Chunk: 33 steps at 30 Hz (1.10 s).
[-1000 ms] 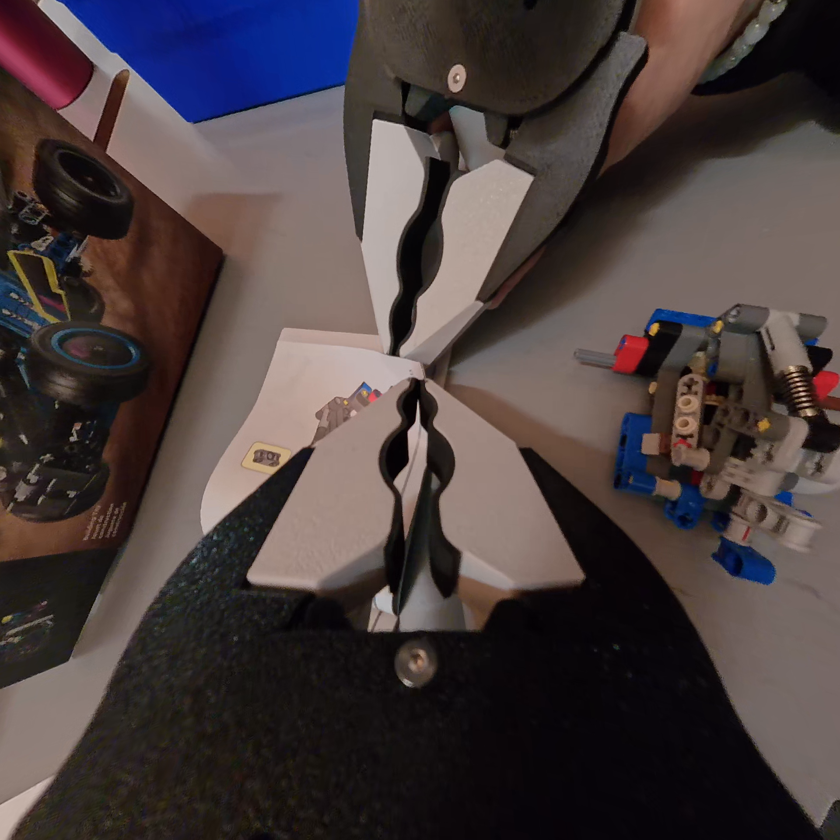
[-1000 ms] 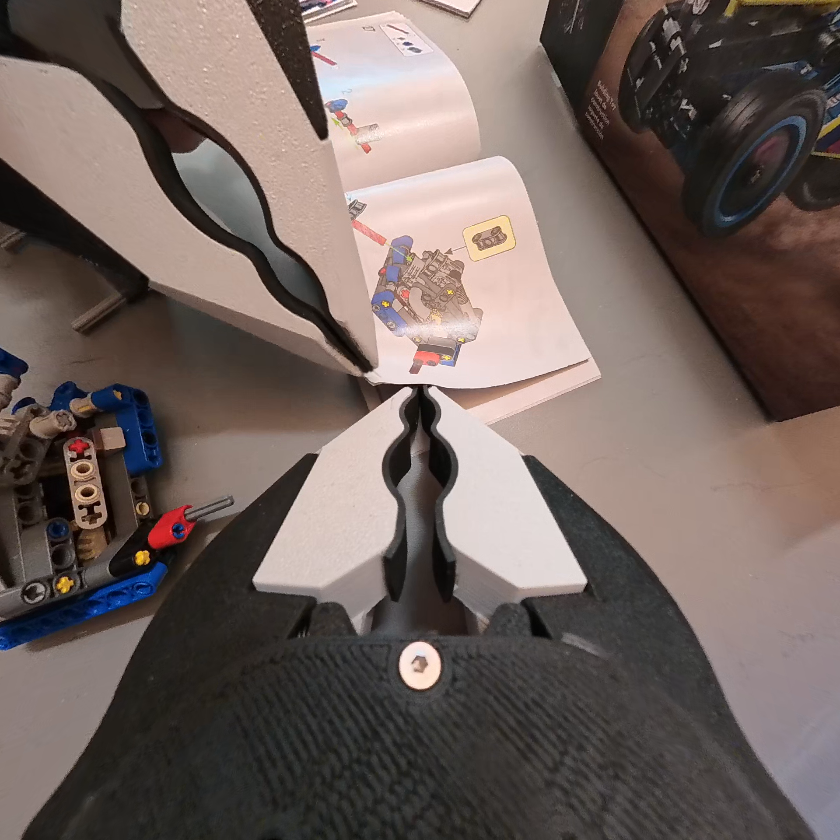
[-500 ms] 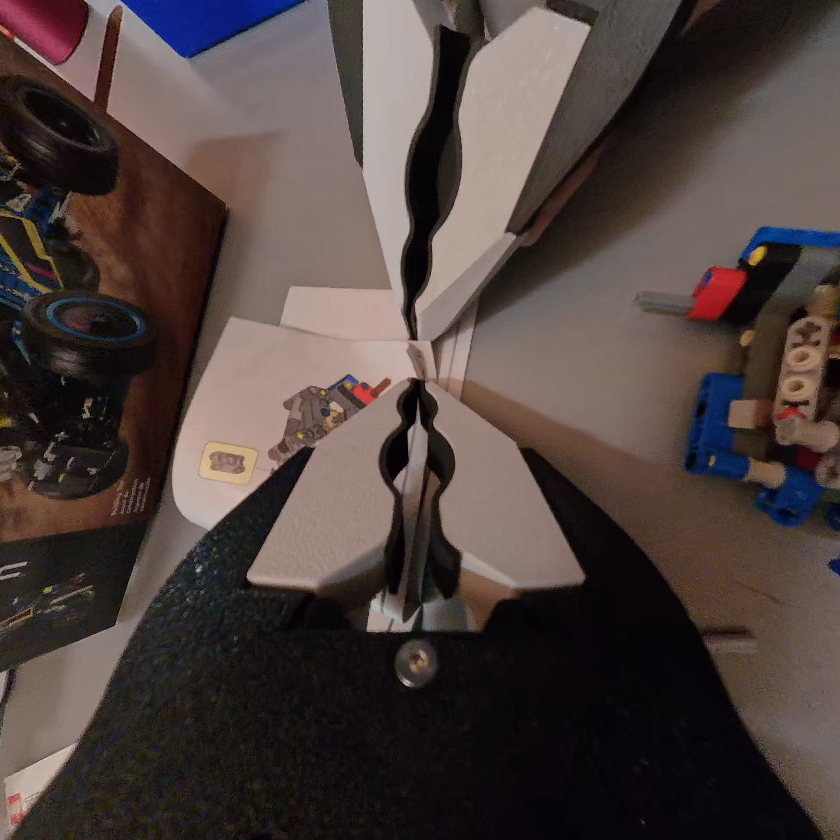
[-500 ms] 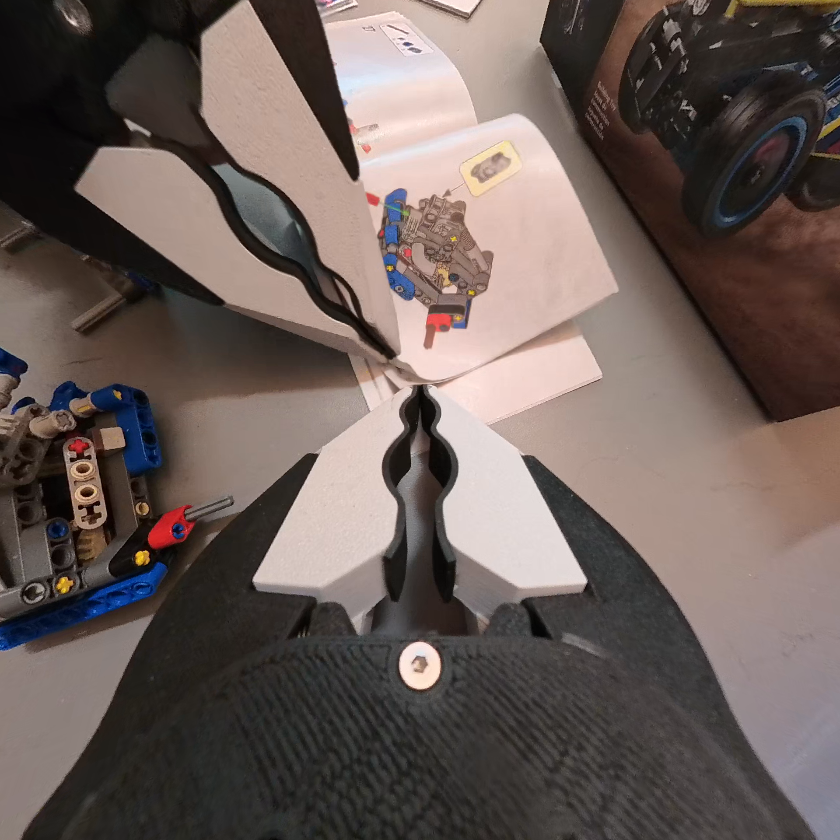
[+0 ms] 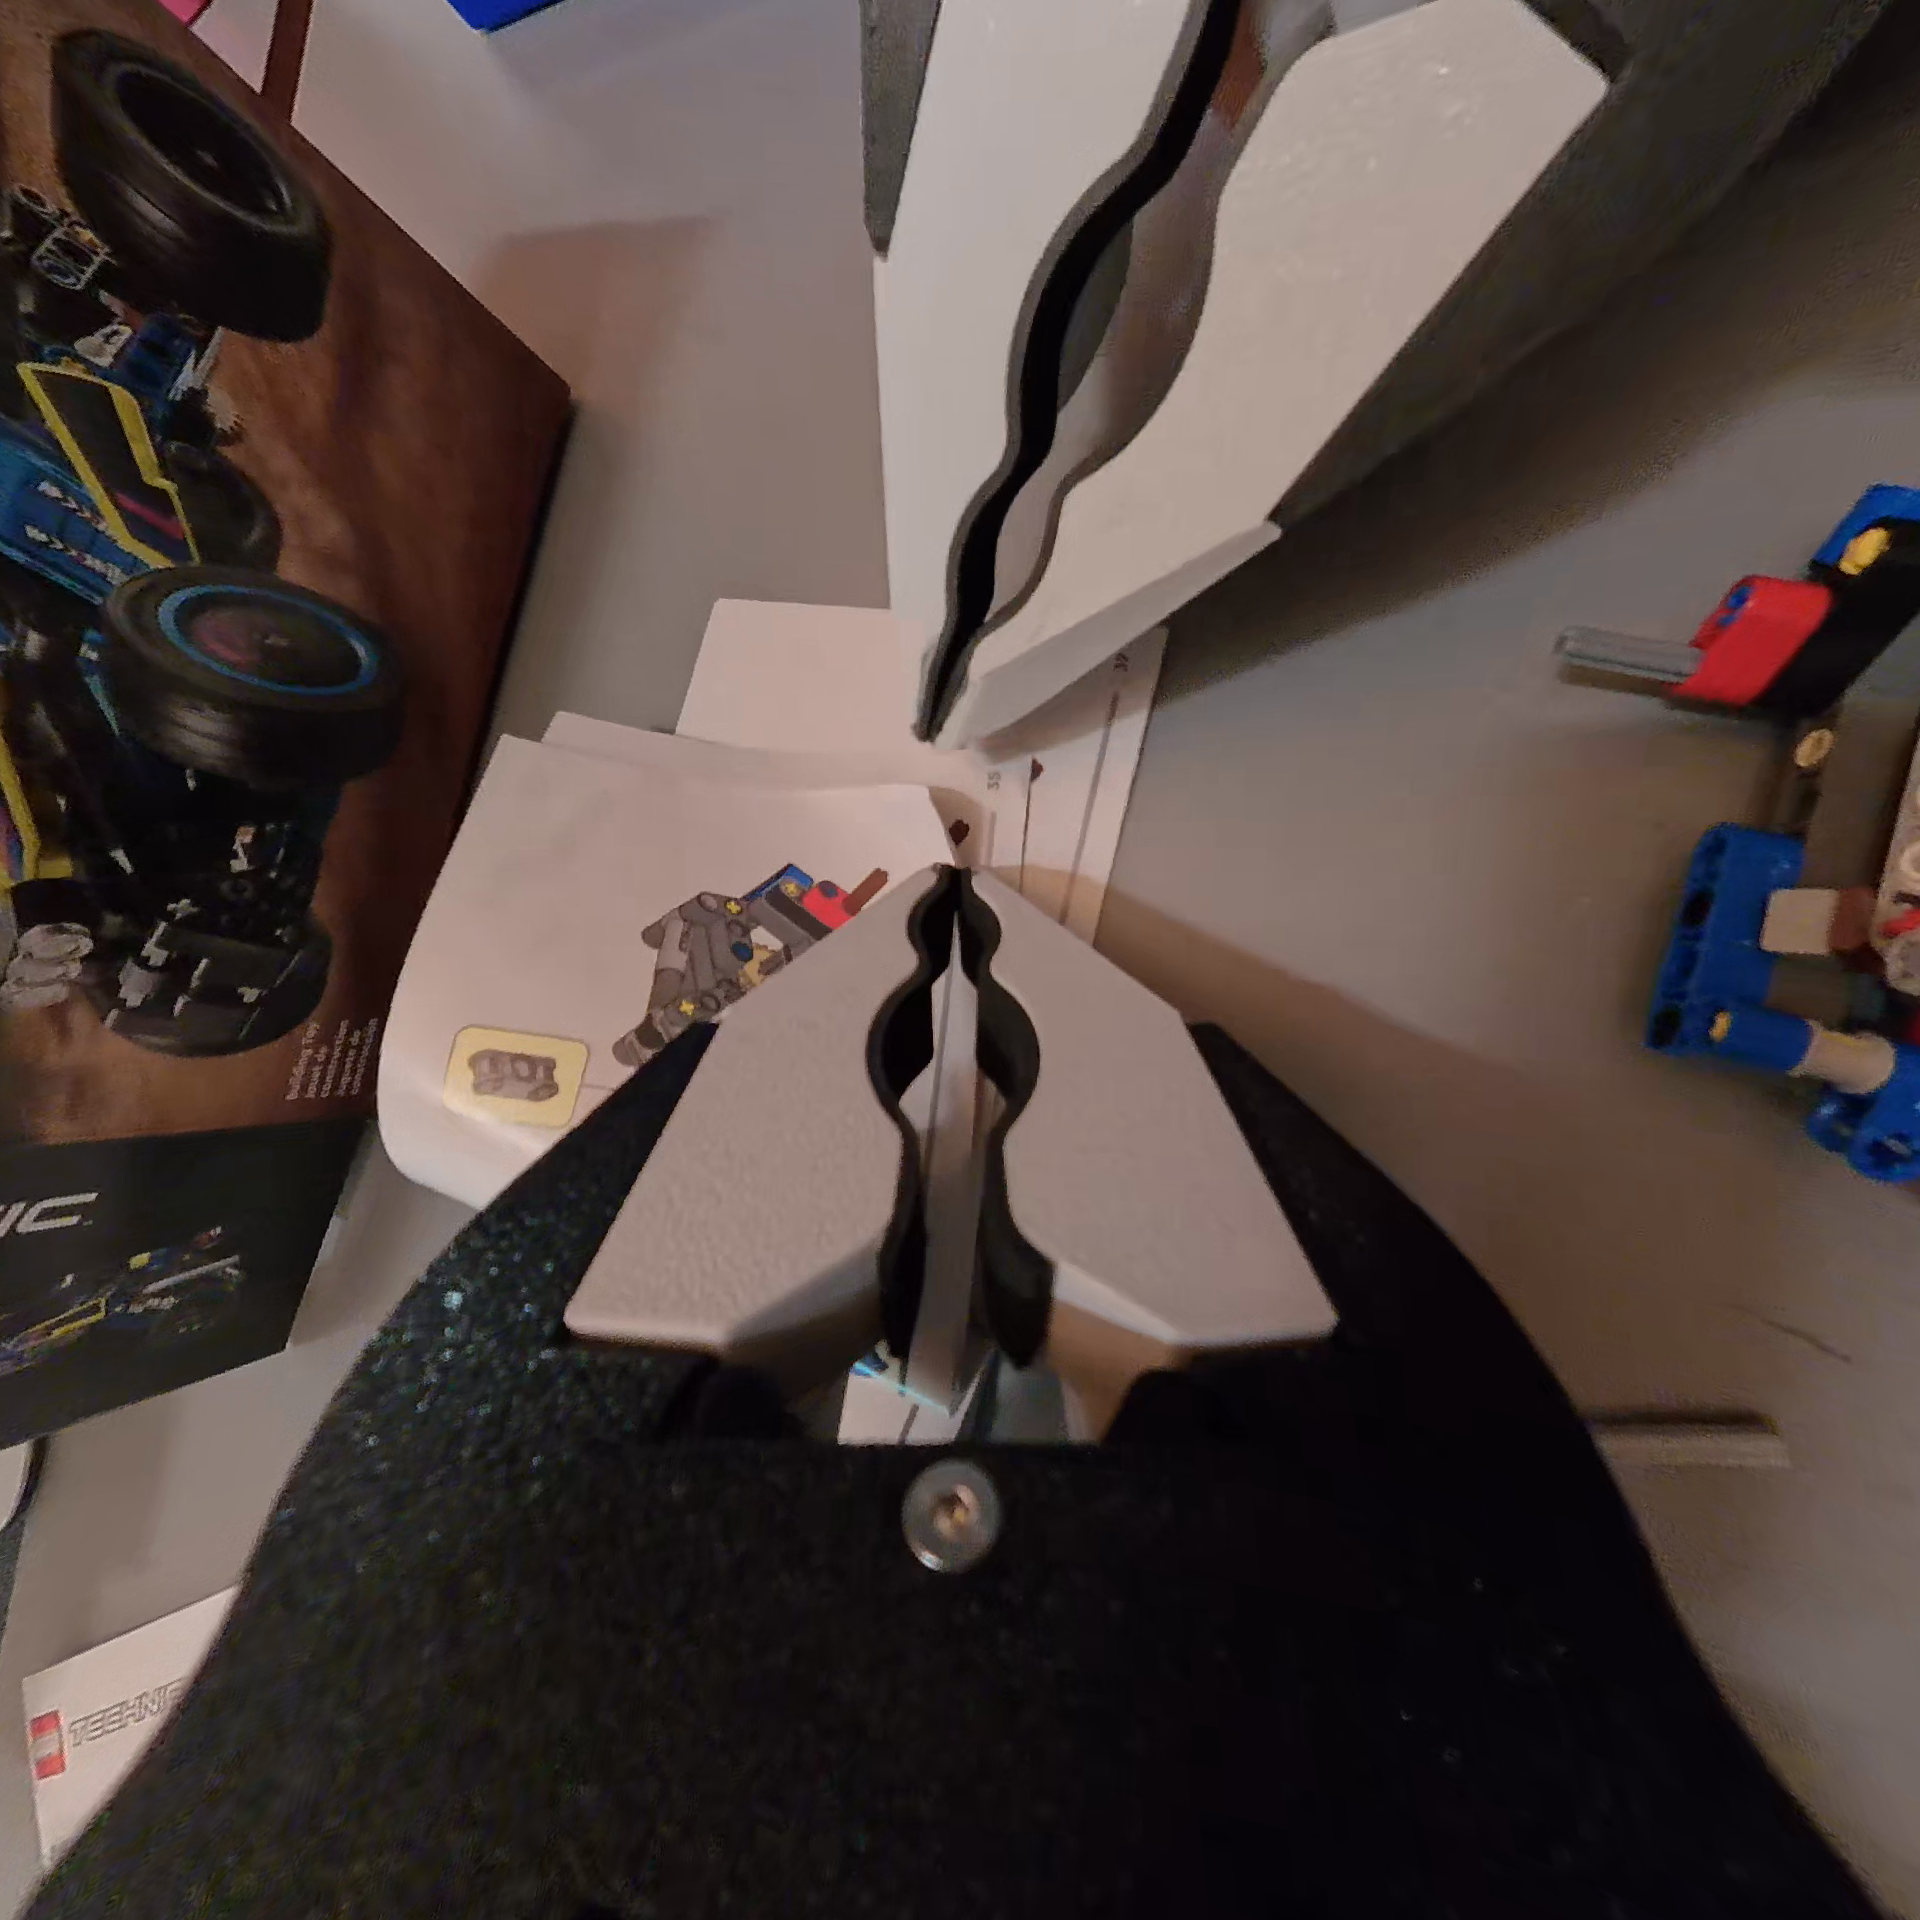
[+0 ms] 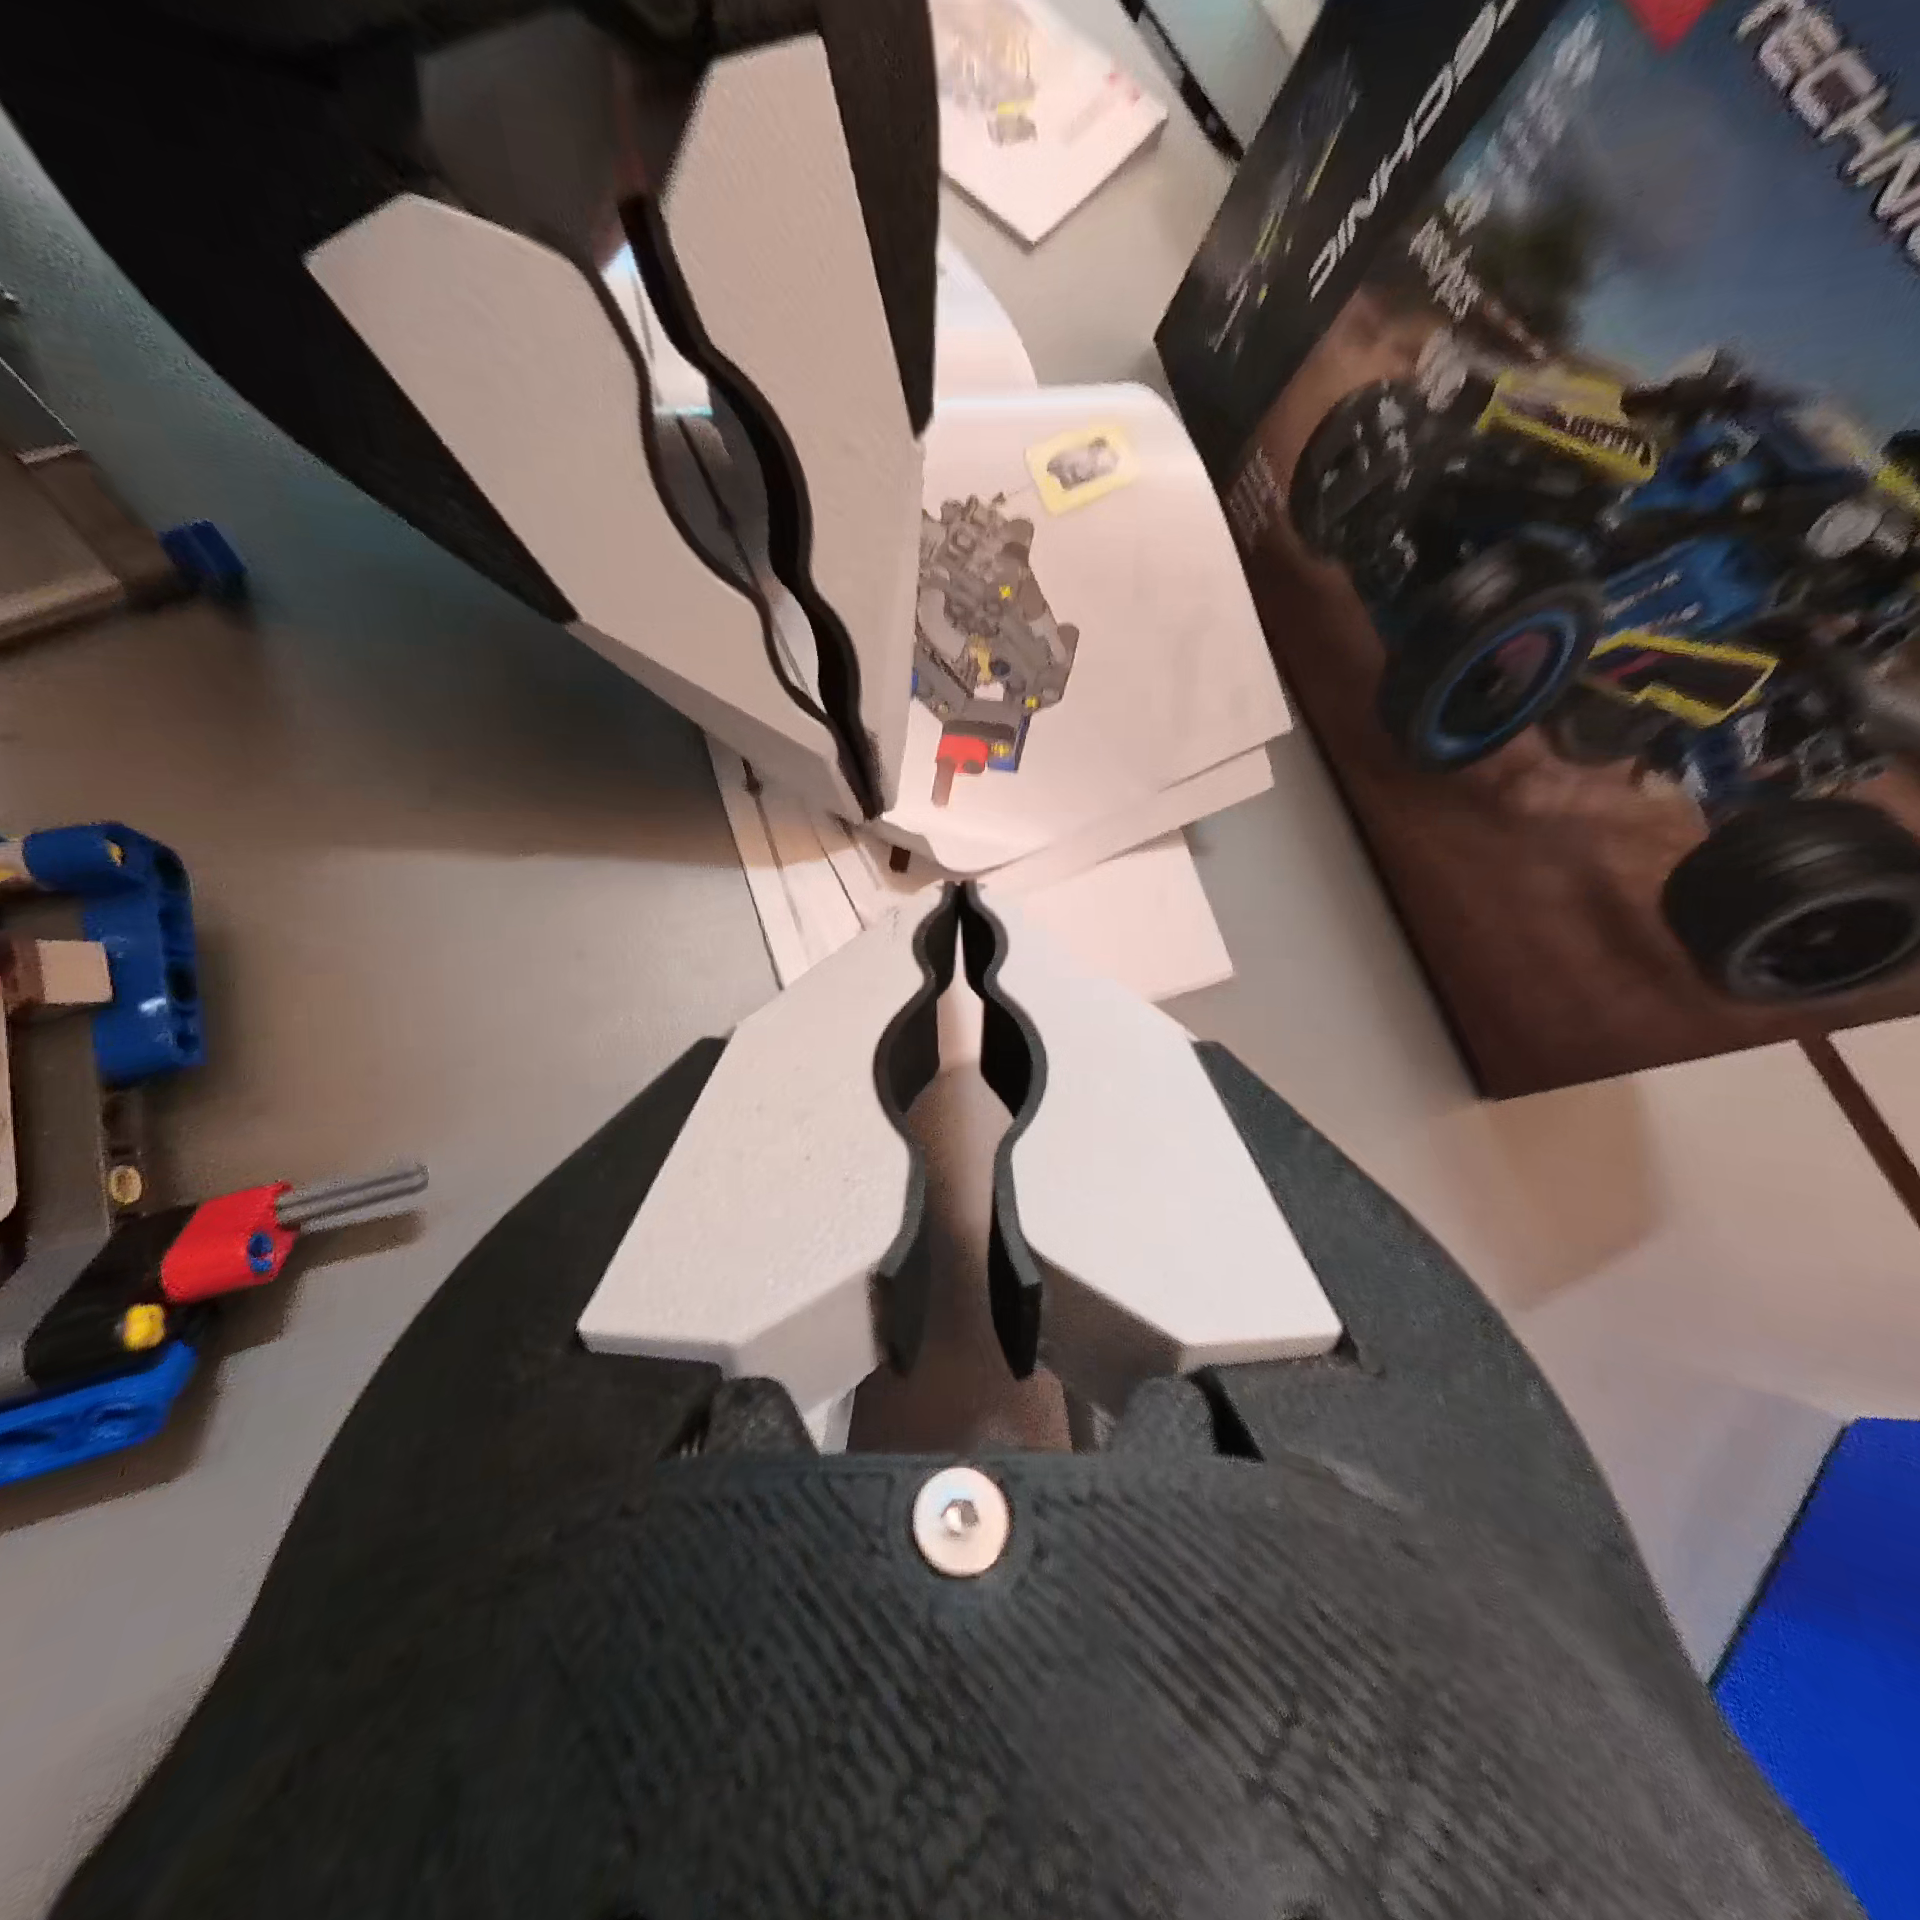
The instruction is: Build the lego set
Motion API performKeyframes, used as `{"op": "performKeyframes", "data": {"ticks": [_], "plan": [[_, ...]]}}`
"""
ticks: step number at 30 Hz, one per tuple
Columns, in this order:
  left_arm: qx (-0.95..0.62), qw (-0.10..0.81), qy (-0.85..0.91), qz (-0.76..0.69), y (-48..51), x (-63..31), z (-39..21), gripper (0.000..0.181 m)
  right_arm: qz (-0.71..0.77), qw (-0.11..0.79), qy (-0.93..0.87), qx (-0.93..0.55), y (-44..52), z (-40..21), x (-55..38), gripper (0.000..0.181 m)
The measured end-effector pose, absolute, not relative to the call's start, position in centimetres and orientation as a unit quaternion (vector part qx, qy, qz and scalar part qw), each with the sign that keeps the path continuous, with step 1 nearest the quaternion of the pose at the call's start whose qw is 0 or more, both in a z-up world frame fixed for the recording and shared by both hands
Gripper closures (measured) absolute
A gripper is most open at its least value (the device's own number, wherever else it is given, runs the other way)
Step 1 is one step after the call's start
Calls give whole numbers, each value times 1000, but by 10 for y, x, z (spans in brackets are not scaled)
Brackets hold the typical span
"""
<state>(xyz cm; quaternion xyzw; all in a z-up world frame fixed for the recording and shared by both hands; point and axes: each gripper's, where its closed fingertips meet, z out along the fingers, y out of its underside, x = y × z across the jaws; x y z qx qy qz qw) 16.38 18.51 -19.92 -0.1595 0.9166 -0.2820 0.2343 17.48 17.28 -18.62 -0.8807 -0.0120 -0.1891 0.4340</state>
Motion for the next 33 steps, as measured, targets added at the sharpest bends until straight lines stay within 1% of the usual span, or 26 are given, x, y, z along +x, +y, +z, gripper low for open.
{"op": "performKeyframes", "data": {"ticks": [2, 4, 9, 15, 19, 23, 33], "plan": [[-165, 236, 915, -283, 186, 165, -199, 181, -191, 431, -16, -882, 177, -187, 174, 181], [-173, 250, 911, -280, 189, 169, -197, 181, -202, 405, -29, -891, 178, -196, 174, 181], [-219, 324, 893, -222, 223, 183, -184, 181, -233, 386, -64, -890, 182, -198, 172, 181], [-281, 372, 863, -193, 273, 179, -164, 181, -239, 376, -80, -892, 182, -200, 171, 181], [-338, 382, 844, -169, 311, 168, -166, 181, -231, 378, -76, -893, 182, -200, 171, 181], [-393, 358, 822, -205, 331, 154, -175, 181, -235, 378, -77, -892, 182, -199, 171, 181], [-414, 342, 812, -228, 341, 145, -189, 181, -235, 384, -75, -890, 182, -198, 171, 181]]}}
